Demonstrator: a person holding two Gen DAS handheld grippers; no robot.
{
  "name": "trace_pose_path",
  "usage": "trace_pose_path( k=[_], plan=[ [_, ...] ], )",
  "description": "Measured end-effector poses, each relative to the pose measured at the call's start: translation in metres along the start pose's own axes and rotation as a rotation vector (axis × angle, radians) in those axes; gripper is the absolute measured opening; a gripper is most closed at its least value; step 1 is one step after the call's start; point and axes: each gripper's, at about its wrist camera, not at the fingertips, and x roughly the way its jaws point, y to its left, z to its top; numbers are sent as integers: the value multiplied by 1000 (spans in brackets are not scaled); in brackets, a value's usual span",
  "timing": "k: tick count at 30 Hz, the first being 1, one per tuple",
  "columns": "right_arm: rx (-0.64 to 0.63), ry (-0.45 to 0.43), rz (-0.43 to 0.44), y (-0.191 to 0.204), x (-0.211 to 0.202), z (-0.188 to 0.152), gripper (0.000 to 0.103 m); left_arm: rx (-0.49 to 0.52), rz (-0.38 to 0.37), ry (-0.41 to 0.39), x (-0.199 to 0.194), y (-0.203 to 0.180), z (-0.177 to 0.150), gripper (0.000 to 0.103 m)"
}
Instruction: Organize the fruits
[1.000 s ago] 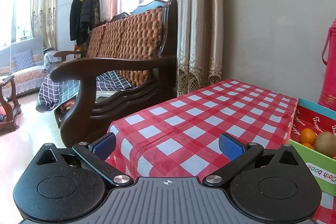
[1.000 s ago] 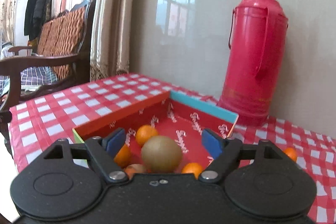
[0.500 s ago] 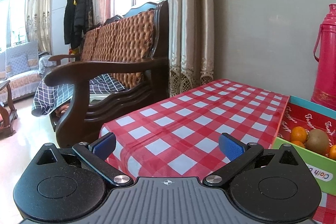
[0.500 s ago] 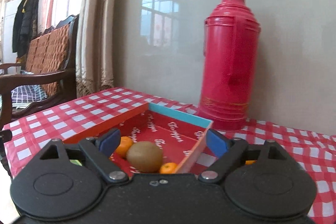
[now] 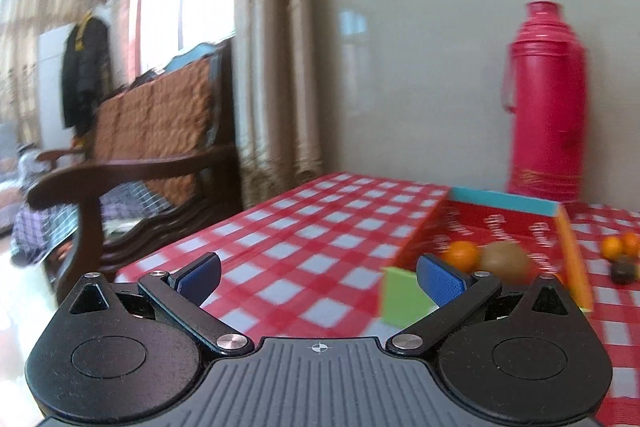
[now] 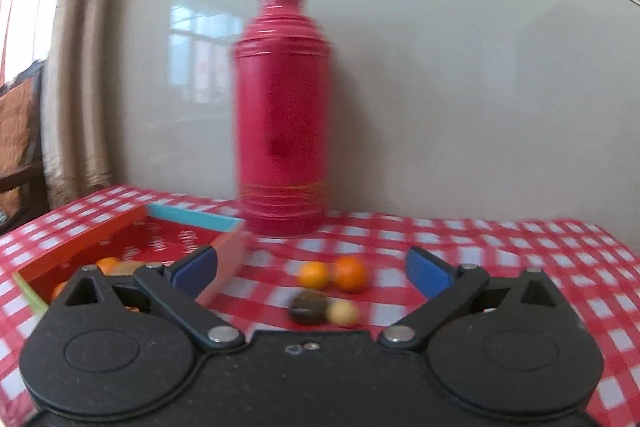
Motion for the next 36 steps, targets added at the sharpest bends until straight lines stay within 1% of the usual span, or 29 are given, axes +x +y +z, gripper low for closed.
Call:
trace_pose_path(
  k=[4, 8, 11, 14, 17, 19, 20, 21, 22, 23, 27, 29, 30, 31, 32, 34, 36],
  plan=[
    [82, 5, -105, -37, -4, -8, 96, 43, -93, -29, -10, -27, 3, 103],
    [151, 4, -188, -66, -7, -13, 96, 85, -194, -57, -21, -58, 9, 103],
    [206, -10, -187, -81, -12, -17, 96, 153, -288, -69, -30, -91, 15, 103],
    [223, -17, -204, -89, -13, -19, 96, 235, -388, -73, -37, -128, 19, 103],
    [235, -17, -216, -96, -14, -22, 96, 300, -451, -65, -37, -164, 21, 103],
    [245, -21, -211, -101, -15, -23, 96, 317, -490, -41, -33, -183, 22, 102],
    [246, -23, -217, -102, -16, -23, 96, 319, -505, -31, -32, -191, 22, 100],
    [244, -22, -223, -104, -16, -24, 96, 325, -513, -25, -32, -199, 21, 96],
    [243, -22, -226, -107, -16, -24, 96, 339, -519, -18, -30, -209, 20, 87],
    [246, -25, -232, -109, -16, -24, 96, 353, -530, -3, -28, -218, 19, 84],
    [257, -30, -278, -119, -15, -25, 95, 368, -545, 28, -24, -241, 11, 80],
    [271, -33, -291, -125, -17, -25, 96, 379, -546, 53, -18, -253, 7, 69],
    [277, -34, -291, -128, -18, -26, 96, 383, -545, 70, -15, -256, 6, 66],
    [281, -35, -294, -131, -19, -26, 96, 385, -544, 89, -11, -261, 4, 60],
    [284, -38, -297, -133, -19, -27, 96, 384, -542, 109, -5, -265, 3, 56],
    [284, -37, -298, -137, -20, -28, 96, 374, -532, 141, 5, -268, 2, 54],
    [292, -42, -303, -141, -22, -29, 96, 369, -514, 155, 14, -269, 1, 54]
  ],
)
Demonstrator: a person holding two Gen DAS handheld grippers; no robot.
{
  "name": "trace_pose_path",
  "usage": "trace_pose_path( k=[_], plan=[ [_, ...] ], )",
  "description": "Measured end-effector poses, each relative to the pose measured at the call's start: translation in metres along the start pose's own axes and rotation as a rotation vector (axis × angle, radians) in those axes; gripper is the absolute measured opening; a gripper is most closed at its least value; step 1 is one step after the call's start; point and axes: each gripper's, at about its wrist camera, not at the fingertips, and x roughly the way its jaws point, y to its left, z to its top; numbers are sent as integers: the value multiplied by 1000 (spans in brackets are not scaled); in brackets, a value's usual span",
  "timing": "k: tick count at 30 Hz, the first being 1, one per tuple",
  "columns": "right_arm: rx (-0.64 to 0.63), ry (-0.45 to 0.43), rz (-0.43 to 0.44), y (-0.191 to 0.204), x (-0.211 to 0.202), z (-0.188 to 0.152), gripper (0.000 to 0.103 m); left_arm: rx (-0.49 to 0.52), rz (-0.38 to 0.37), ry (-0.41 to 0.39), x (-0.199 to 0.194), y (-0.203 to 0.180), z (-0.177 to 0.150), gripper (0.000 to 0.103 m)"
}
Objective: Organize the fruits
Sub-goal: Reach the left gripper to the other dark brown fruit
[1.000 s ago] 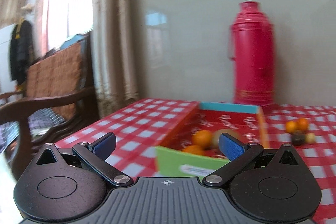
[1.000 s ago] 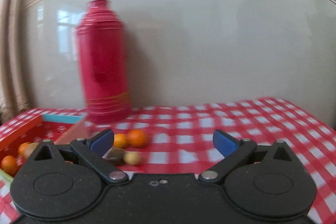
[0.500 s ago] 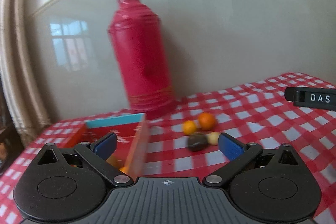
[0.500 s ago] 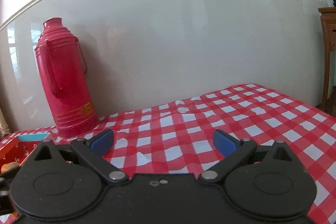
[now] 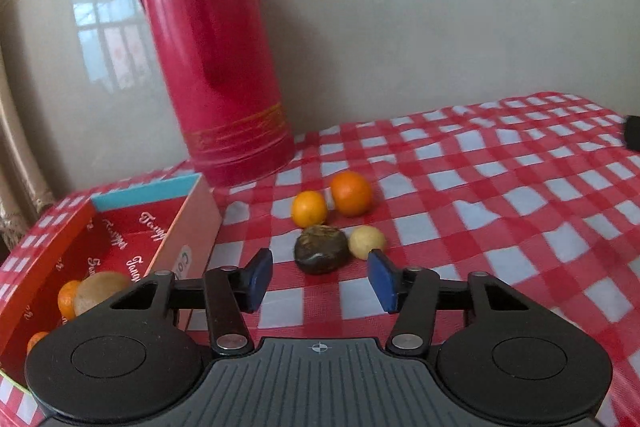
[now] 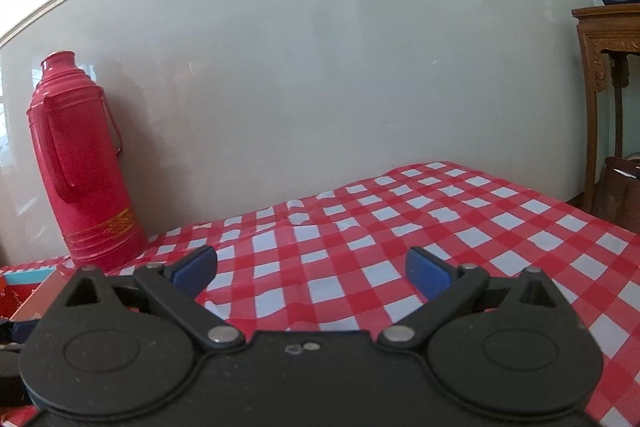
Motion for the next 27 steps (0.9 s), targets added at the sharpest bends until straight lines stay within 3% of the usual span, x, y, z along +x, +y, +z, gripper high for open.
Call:
trace_pose_path(
  k=[11, 25, 27],
  plan=[
    [-24, 2, -74, -1, 2, -1, 96, -29, -13, 61, 38, 2, 7, 54],
    [-23, 21, -35, 1, 4, -2, 96, -44, -38, 104, 59, 1, 7, 54],
    [-19, 23, -36, 1, 4, -2, 96, -47, -48, 104, 60, 0, 8, 44]
  ],
)
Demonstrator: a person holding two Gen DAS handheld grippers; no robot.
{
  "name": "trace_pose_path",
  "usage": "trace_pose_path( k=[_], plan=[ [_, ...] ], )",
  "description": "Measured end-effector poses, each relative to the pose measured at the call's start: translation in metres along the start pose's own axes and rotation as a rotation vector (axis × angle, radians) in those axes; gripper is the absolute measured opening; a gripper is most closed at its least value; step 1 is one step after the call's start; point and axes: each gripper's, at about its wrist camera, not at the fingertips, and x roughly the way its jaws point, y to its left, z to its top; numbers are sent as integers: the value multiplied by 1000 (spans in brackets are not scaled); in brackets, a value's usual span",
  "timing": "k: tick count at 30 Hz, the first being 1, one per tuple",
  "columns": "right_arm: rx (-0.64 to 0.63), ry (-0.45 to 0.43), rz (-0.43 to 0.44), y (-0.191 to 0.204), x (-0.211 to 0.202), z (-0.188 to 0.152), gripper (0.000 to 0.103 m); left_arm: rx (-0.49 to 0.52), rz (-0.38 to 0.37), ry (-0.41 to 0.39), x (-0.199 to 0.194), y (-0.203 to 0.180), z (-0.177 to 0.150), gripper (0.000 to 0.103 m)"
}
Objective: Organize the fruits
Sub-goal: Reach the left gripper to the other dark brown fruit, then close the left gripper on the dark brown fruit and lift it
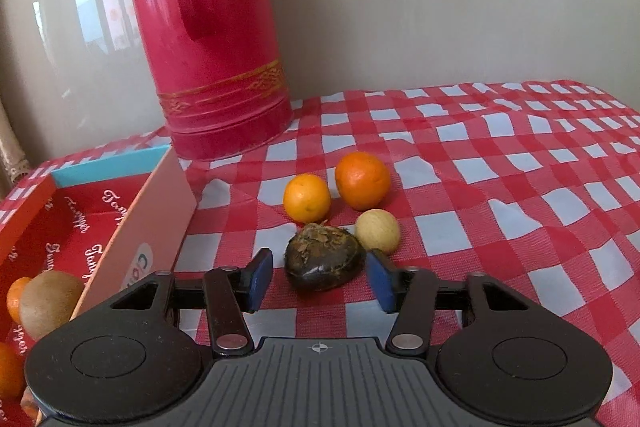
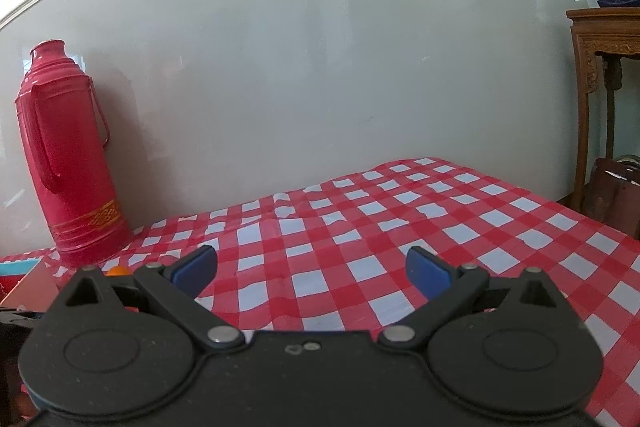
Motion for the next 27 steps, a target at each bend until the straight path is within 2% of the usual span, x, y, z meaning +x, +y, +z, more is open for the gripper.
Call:
trace_pose_path(
  k=[18, 24, 27],
  plan=[
    [-3, 12, 23, 4, 3, -2, 96, -8, -27, -26, -10, 4, -4, 41],
    [-6, 14, 30, 6, 3, -1, 96, 5, -28, -78, -35, 8, -6, 41],
    [-15, 13, 37, 10, 2, -1, 96, -3, 3, -116, -52, 18, -7, 41]
  ],
)
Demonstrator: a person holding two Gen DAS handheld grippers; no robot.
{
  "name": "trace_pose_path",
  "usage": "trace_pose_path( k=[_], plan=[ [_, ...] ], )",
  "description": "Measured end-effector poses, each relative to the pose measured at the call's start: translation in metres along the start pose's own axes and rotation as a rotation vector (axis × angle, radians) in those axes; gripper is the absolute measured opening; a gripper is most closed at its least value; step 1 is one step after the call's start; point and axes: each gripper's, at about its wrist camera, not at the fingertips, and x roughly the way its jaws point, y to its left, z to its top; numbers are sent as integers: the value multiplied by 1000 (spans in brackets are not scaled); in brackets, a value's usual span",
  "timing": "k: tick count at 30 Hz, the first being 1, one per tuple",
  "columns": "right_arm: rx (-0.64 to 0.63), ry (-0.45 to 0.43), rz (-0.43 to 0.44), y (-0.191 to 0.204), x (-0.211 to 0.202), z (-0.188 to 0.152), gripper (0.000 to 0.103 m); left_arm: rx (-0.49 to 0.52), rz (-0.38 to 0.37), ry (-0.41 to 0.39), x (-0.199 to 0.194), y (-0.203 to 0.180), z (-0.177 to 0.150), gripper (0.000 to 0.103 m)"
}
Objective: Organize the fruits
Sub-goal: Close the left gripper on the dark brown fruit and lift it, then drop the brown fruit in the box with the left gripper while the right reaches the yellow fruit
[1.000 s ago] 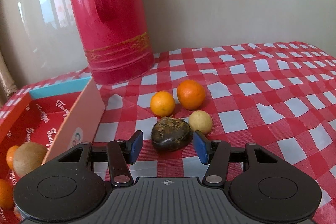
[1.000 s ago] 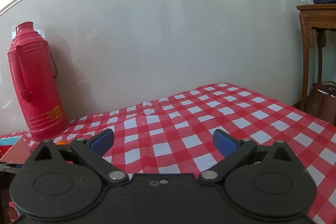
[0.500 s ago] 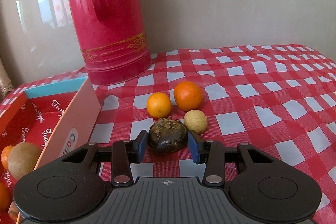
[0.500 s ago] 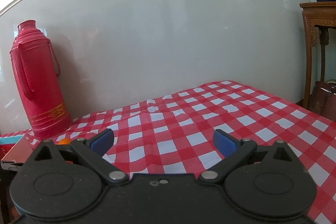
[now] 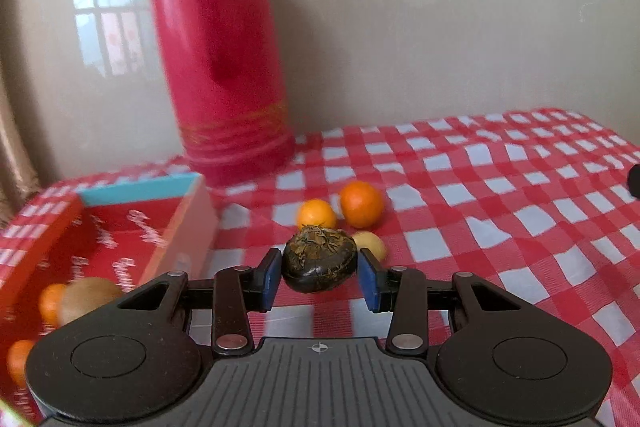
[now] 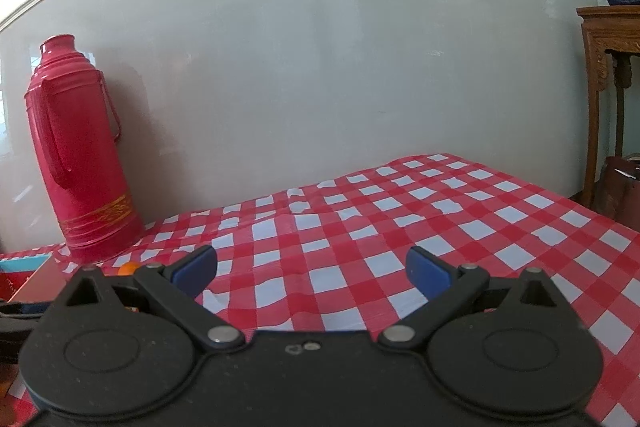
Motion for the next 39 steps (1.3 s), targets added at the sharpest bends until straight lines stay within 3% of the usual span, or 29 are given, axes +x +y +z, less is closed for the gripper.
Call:
trace_pose_path(
  k=[6, 9, 14, 19, 24, 25, 28, 29, 32, 39],
  plan=[
    [-26, 5, 23, 13, 0, -3, 96, -39, 123, -67, -36, 39, -1, 41],
    [-42, 5, 37, 22, -1, -5, 96, -85, 221, -84, -48, 67, -4, 41],
    [-77, 16, 64, 40, -1, -10, 96, -169, 336, -10, -48, 111, -20, 41],
    [-102, 24, 98, 57, 0, -13, 96, -248, 376, 51, -43, 142, -32, 41],
    [-126, 34, 121, 72, 1, -15, 96, -262, 355, 103, -36, 148, -39, 42],
    [-126, 34, 127, 75, 1, -15, 96, -258, 353, 106, -36, 147, -40, 45],
    [-138, 30, 145, 82, 0, -12, 96, -283, 361, 98, -39, 150, -39, 93],
    [-144, 30, 150, 84, 0, -12, 96, -286, 390, 76, -43, 149, -39, 101],
    [-153, 39, 169, 90, 2, -11, 96, -276, 399, 41, -51, 152, -39, 103],
    [-186, 81, 212, 110, 15, -9, 92, -357, 442, -13, -85, 186, -49, 103]
  ],
)
